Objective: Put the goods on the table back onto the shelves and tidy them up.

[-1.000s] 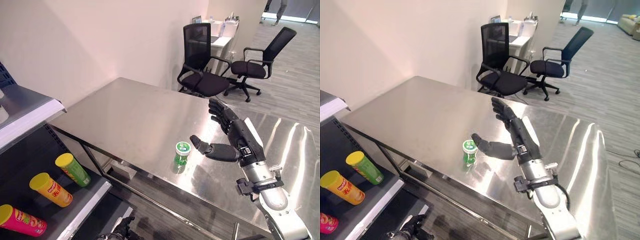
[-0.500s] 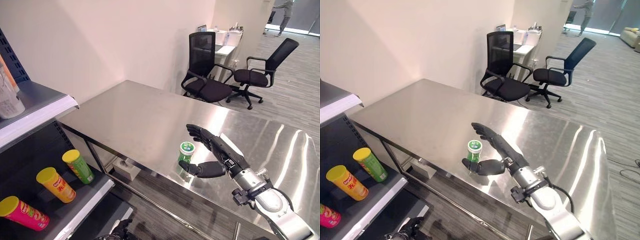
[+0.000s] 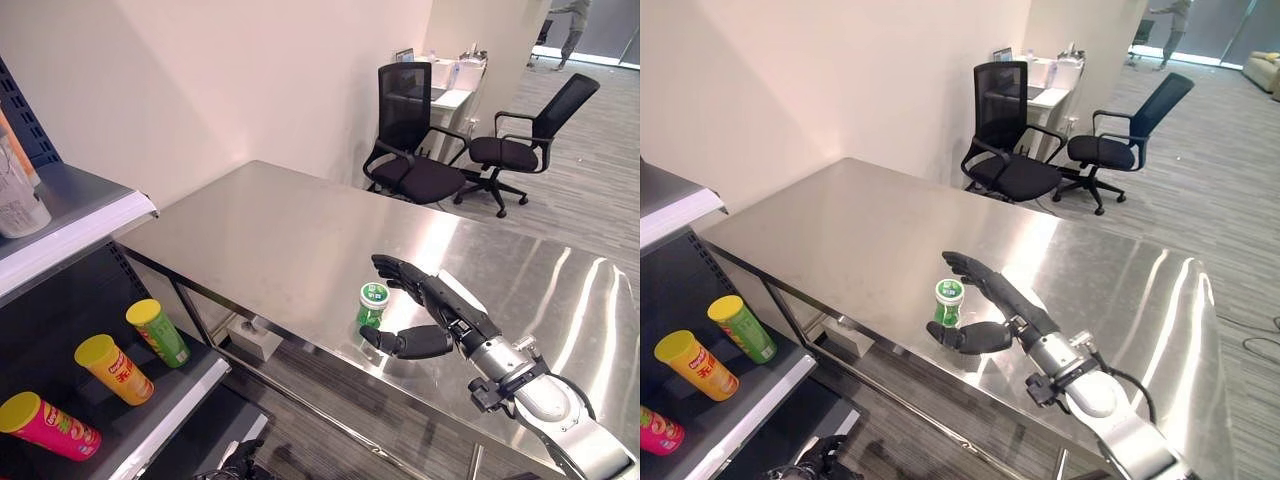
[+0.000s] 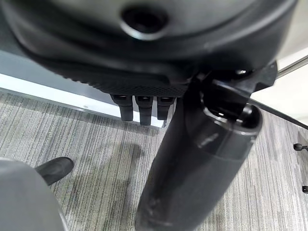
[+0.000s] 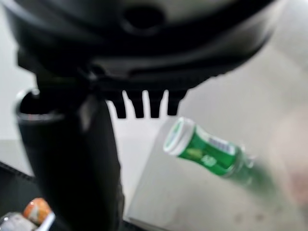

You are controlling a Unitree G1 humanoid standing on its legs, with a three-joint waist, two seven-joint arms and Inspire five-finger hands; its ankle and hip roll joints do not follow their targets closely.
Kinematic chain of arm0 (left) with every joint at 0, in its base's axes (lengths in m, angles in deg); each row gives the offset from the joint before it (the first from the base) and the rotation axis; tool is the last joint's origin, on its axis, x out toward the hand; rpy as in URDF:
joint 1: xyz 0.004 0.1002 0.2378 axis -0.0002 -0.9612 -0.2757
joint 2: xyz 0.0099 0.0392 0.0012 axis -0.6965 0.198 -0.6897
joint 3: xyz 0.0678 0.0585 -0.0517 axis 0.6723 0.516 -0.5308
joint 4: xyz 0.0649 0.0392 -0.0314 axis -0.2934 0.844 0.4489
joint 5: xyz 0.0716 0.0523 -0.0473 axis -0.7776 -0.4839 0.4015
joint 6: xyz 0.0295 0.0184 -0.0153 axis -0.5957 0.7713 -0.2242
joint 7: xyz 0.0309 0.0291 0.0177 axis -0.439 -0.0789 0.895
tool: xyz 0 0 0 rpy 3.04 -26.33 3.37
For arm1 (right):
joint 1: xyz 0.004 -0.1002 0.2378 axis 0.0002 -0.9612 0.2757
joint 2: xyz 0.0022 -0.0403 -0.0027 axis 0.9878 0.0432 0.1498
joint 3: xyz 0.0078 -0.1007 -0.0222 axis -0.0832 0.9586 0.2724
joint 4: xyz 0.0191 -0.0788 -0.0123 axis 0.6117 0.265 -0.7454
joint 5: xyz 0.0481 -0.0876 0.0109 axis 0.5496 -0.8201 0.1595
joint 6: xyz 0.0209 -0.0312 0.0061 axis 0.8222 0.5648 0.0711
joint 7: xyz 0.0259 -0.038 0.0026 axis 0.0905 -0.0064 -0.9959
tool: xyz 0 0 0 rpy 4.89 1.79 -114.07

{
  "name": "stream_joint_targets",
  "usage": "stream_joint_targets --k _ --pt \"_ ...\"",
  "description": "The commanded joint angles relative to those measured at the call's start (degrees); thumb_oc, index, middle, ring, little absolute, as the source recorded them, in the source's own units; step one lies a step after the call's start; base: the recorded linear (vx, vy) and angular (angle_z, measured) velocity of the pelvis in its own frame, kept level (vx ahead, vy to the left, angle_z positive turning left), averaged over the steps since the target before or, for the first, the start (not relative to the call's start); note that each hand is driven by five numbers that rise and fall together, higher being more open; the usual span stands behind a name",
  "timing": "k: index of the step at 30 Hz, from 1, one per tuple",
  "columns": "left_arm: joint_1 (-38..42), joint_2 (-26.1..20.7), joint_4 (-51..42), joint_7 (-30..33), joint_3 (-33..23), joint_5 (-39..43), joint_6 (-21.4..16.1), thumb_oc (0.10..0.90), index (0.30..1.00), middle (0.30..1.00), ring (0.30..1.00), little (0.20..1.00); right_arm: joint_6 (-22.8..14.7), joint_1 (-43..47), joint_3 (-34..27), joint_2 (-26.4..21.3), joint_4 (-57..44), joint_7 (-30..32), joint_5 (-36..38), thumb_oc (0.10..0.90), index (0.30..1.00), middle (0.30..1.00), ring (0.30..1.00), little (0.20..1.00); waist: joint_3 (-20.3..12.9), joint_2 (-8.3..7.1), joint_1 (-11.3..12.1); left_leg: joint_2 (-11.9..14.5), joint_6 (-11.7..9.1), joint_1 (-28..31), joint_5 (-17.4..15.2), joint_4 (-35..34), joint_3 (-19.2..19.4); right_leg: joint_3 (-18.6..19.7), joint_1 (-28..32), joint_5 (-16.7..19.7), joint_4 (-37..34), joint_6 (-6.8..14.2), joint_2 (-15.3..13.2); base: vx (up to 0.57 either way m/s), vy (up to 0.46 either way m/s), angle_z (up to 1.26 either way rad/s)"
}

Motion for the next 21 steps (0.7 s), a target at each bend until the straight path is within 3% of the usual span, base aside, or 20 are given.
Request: stream_joint_targets --k 1,21 --pt "0.23 -2.48 2.72 -0.08 0.65 0.05 -1.74 0.8 0.9 0.9 0.9 0.9 -5.06 7.39 -0.95 4.0 -0.19 0.89 -0.29 0.8 0.9 0.9 0.9 0.9 -0.74 -5.84 2.59 -3.59 -1.63 -1.89 5.4 -4.62 -0.85 -1.04 18.08 9.15 -20.92 3.25 -2.86 0.0 0.0 0.0" --pt "-0.01 -2.44 2.65 -0.65 0.8 0.6 -1.55 0.8 0.9 0.9 0.9 0.9 -3.54 11.69 3.63 6.39 9.95 -0.07 -0.14 0.8 0.9 0.9 0.9 0.9 -0.96 -6.28 4.16 -3.94 -1.72 -2.06 5.03 -4.62 -1.52 -2.03 18.49 8.56 -20.64 3.31 -3.07 0.01 0.002 0.03"
